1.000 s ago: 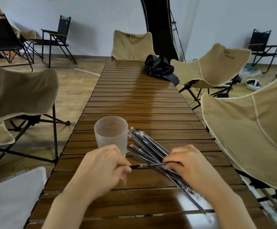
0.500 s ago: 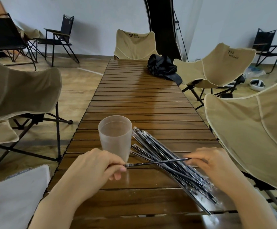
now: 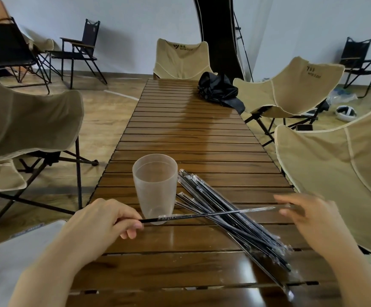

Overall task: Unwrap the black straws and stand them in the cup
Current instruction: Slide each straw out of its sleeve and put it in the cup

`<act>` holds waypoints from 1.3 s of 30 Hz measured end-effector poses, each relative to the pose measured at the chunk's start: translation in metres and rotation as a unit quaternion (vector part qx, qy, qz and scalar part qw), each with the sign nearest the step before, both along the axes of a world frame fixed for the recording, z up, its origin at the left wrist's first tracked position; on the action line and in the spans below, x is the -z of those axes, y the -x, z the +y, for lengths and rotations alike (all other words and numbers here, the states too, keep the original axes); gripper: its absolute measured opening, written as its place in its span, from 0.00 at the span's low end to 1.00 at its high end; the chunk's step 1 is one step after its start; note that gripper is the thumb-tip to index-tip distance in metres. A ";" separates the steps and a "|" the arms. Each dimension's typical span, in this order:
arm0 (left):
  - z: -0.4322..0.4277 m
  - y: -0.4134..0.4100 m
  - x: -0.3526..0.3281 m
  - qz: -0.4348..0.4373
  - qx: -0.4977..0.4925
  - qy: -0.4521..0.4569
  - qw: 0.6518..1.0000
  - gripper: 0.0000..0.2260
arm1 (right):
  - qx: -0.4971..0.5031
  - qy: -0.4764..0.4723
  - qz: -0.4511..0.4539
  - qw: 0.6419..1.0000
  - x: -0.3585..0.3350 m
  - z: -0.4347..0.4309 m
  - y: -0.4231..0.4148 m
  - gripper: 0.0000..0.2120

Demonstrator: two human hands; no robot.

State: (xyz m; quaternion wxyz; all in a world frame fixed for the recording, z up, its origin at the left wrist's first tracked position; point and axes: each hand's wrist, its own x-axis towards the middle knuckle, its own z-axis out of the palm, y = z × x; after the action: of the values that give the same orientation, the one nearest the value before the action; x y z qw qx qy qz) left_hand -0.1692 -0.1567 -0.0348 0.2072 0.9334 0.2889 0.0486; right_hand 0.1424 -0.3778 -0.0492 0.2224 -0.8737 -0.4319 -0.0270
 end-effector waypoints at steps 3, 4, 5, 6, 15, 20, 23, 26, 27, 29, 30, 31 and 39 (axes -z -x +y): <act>-0.002 -0.005 0.003 0.001 0.005 -0.008 1.000 0.08 | -0.047 0.073 -0.023 0.996 0.000 0.011 0.012 0.28; -0.003 -0.008 0.004 0.002 0.006 -0.009 1.000 0.08 | -0.079 0.072 -0.028 0.994 0.001 0.018 0.017 0.26; -0.003 -0.010 0.005 0.001 0.005 -0.010 1.000 0.08 | -0.105 0.066 -0.032 0.992 0.002 0.025 0.024 0.22; -0.004 -0.011 0.006 -0.001 0.004 -0.010 1.000 0.08 | -0.126 0.056 -0.040 0.990 0.003 0.030 0.028 0.15; -0.001 -0.008 0.008 0.002 -0.001 0.001 1.000 0.06 | -0.149 0.041 -0.012 0.988 0.013 0.029 0.027 0.05; -0.001 -0.008 0.006 -0.014 -0.004 0.006 1.000 0.06 | -0.131 0.041 -0.007 0.991 0.011 0.028 0.020 0.08; 0.000 -0.005 0.005 -0.019 -0.012 0.004 1.000 0.07 | -0.081 0.039 0.004 0.996 0.007 0.016 0.010 0.10; 0.000 -0.005 0.007 -0.024 -0.010 0.001 1.000 0.06 | -0.091 0.059 0.008 0.994 0.006 0.015 0.013 0.09; -0.001 -0.007 0.007 -0.026 -0.009 0.001 1.000 0.06 | -0.107 0.066 0.005 0.992 0.007 0.019 0.017 0.12; -0.002 -0.010 0.008 -0.028 -0.008 0.002 1.000 0.06 | -0.145 0.066 -0.012 0.987 0.009 0.030 0.027 0.12; -0.003 -0.011 0.009 -0.028 -0.008 0.002 1.000 0.06 | -0.162 0.064 -0.020 0.985 0.009 0.036 0.032 0.08; -0.003 -0.011 0.009 -0.028 -0.006 0.001 1.000 0.06 | -0.172 0.060 -0.026 0.983 0.010 0.041 0.035 0.05; 0.001 -0.006 0.010 -0.028 -0.010 0.015 0.999 0.06 | -0.118 0.046 0.012 0.992 0.010 0.025 0.016 0.09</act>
State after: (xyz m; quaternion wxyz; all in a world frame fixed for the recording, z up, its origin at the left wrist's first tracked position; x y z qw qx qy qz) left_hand -0.1636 -0.1557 -0.0443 0.2283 0.9257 0.2928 0.0723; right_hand 0.1267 -0.3525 -0.0597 0.1890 -0.8263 -0.5298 0.0300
